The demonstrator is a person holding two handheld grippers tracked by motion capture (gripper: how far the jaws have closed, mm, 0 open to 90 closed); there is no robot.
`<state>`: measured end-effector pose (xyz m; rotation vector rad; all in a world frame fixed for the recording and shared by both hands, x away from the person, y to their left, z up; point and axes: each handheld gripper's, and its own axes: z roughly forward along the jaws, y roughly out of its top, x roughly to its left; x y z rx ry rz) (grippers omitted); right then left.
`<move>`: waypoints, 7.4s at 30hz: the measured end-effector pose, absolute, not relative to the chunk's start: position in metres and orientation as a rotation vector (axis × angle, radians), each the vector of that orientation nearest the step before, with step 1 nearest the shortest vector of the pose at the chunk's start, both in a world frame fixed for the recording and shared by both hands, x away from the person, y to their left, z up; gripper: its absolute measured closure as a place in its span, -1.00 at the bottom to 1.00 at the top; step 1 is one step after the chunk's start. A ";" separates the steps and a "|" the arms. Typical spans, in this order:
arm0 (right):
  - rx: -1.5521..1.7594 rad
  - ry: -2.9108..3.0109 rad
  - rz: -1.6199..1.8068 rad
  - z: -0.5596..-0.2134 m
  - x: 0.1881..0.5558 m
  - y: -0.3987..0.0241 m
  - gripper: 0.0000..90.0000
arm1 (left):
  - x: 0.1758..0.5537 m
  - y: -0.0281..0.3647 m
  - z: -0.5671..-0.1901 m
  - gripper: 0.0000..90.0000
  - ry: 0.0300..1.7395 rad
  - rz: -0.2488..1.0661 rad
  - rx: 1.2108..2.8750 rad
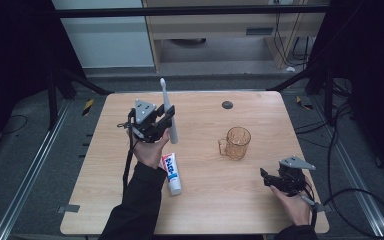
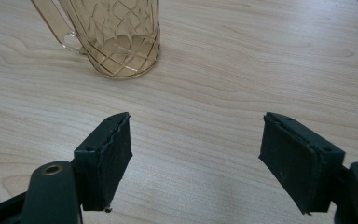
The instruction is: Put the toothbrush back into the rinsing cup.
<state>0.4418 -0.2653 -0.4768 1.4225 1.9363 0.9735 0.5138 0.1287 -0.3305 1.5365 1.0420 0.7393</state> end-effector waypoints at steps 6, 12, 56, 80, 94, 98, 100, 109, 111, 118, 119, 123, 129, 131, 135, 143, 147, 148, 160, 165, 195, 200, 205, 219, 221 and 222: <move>1.424 1.944 0.977 -0.478 0.442 -0.265 -0.47 | 0.518 0.106 -0.329 0.51 1.022 0.739 1.517; 1.424 1.937 0.982 -0.478 0.442 -0.266 -0.47 | 0.519 0.091 -0.328 0.51 1.005 0.747 1.500; 1.434 1.929 1.001 -0.478 0.443 -0.269 -0.47 | 0.536 -0.018 -0.336 0.51 0.905 0.717 1.507; 1.441 1.922 1.007 -0.479 0.443 -0.272 -0.47 | 0.542 -0.047 -0.351 0.51 0.866 0.694 1.554; 1.443 1.920 1.010 -0.479 0.443 -0.272 -0.47 | 0.546 -0.049 -0.370 0.51 0.864 0.673 1.590; 1.443 1.920 1.011 -0.479 0.443 -0.272 -0.47 | 0.546 -0.052 -0.372 0.51 0.862 0.668 1.590; 1.444 1.920 1.009 -0.479 0.443 -0.272 -0.47 | 0.546 -0.055 -0.375 0.51 0.863 0.667 1.596; 1.442 1.917 1.009 -0.479 0.443 -0.273 -0.47 | 0.546 -0.067 -0.387 0.51 0.854 0.647 1.623; 1.442 1.916 1.008 -0.479 0.443 -0.273 -0.47 | 0.547 -0.068 -0.389 0.51 0.854 0.643 1.626; 1.448 1.914 1.008 -0.479 0.443 -0.273 -0.47 | 0.545 -0.073 -0.397 0.51 0.841 0.634 1.631; 1.449 1.914 1.007 -0.479 0.443 -0.273 -0.47 | 0.545 -0.074 -0.398 0.51 0.838 0.633 1.635; 1.452 1.912 1.009 -0.479 0.442 -0.274 -0.47 | 0.544 -0.077 -0.404 0.51 0.834 0.628 1.645; 1.448 1.913 1.005 -0.479 0.443 -0.274 -0.47 | 0.543 -0.080 -0.411 0.51 0.829 0.625 1.659; 1.447 1.913 1.005 -0.479 0.443 -0.274 -0.47 | 0.542 -0.081 -0.412 0.51 0.828 0.627 1.664; 1.445 1.914 1.005 -0.479 0.443 -0.274 -0.47 | 0.542 -0.082 -0.416 0.51 0.824 0.628 1.672; 1.445 1.917 1.010 -0.479 0.443 -0.273 -0.47 | 0.541 -0.083 -0.422 0.51 0.823 0.629 1.687; 1.452 1.919 1.015 -0.479 0.443 -0.273 -0.47 | 0.541 -0.083 -0.423 0.51 0.824 0.630 1.686; 1.451 1.919 1.012 -0.479 0.443 -0.272 -0.47 | 0.541 -0.083 -0.425 0.51 0.821 0.634 1.685; 1.451 1.920 1.012 -0.479 0.443 -0.272 -0.47 | 0.541 -0.082 -0.432 0.51 0.831 0.643 1.684; 1.448 1.921 1.011 -0.479 0.443 -0.272 -0.47 | 0.541 -0.082 -0.435 0.51 0.835 0.636 1.681; 1.445 1.918 1.011 -0.479 0.443 -0.271 -0.47 | 0.542 -0.080 -0.443 0.39 0.807 0.627 1.714; 1.445 1.918 1.011 -0.479 0.443 -0.272 -0.47 | 0.543 -0.078 -0.441 0.37 0.807 0.630 1.713; 1.446 1.918 1.012 -0.479 0.443 -0.271 -0.47 | 0.545 -0.077 -0.441 0.36 0.819 0.623 1.718; 1.446 1.917 1.012 -0.479 0.443 -0.272 -0.47 | 0.548 -0.074 -0.440 0.37 0.831 0.620 1.725; 1.448 1.917 1.012 -0.479 0.443 -0.272 -0.47 | 0.548 -0.073 -0.440 0.37 0.839 0.623 1.726; 1.448 1.917 1.012 -0.479 0.443 -0.272 -0.47 | 0.548 -0.073 -0.440 0.37 0.839 0.623 1.726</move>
